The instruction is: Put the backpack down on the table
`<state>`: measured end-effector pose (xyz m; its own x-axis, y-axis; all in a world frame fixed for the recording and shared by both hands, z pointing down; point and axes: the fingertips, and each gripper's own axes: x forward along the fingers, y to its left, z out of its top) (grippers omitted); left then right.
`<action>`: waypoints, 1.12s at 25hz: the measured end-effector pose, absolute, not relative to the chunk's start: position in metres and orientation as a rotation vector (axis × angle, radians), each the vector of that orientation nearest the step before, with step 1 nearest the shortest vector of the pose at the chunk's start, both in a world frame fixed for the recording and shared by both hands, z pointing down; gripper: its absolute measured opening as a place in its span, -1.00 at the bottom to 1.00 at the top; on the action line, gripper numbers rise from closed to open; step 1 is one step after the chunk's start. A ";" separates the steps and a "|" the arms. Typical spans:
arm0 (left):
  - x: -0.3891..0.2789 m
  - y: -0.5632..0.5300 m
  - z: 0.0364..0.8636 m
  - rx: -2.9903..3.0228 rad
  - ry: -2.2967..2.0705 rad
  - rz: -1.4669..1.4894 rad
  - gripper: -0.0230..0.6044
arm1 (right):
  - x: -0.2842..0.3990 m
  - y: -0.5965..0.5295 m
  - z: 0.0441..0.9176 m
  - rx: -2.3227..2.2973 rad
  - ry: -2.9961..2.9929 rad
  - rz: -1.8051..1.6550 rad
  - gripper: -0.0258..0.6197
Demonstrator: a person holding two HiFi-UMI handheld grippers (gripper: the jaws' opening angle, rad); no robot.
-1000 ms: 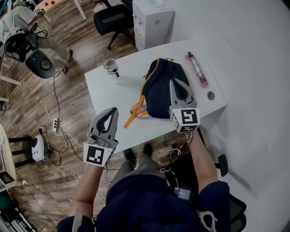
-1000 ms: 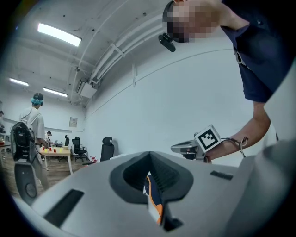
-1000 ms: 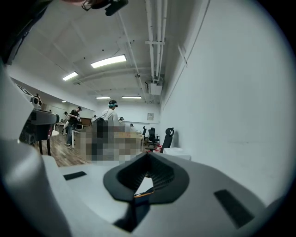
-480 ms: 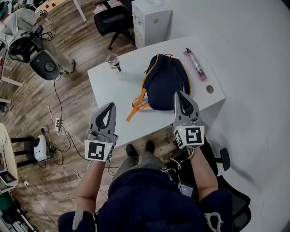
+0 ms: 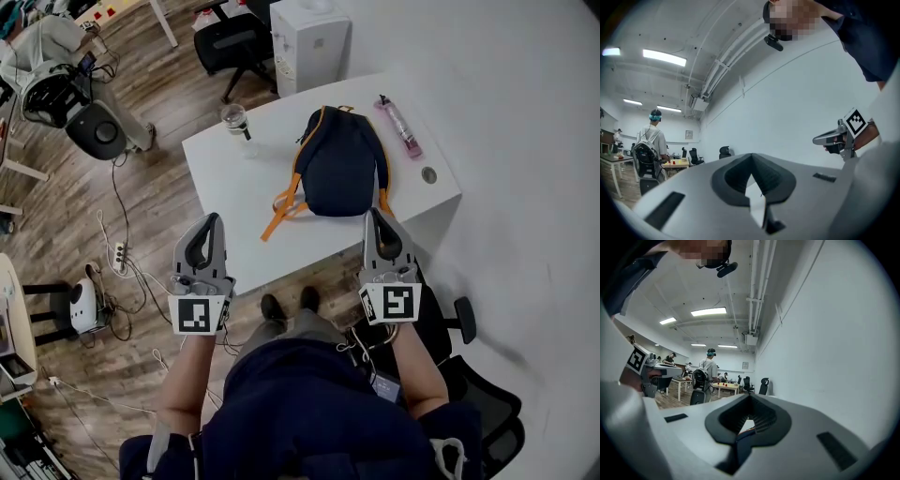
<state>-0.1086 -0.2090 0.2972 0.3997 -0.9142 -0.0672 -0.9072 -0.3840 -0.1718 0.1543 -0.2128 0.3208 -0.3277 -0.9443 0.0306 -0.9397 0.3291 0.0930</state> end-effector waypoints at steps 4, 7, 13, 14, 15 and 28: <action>-0.115 -0.194 0.297 -2.446 1.639 -0.078 -0.92 | 0.155 -0.195 0.327 1.780 -2.490 -0.080 -0.92; -0.121 -0.185 0.299 -2.440 1.656 -0.089 -0.92 | 0.154 -0.185 0.330 1.788 -2.491 -0.061 -0.92; -0.130 -0.167 0.303 -2.424 1.690 -0.104 -0.92 | 0.159 -0.168 0.343 1.818 -2.464 -0.028 -0.92; -0.131 -0.165 0.303 -2.423 1.693 -0.104 -0.92 | 0.159 -0.166 0.345 1.818 -2.456 -0.028 -0.92; -0.132 -0.163 0.304 -2.423 1.696 -0.103 -0.92 | 0.159 -0.165 0.346 1.818 -2.448 -0.025 -0.92; -0.138 -0.148 0.318 -2.430 1.722 -0.122 -0.92 | 0.155 -0.161 0.355 1.781 -2.402 0.007 -0.93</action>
<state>-0.1384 -0.1480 0.3177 0.3336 -0.9423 -0.0263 -0.9291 -0.3240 -0.1781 0.1554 -0.1612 0.3553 -0.2830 -0.9511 0.1238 -0.9518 0.2945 0.0862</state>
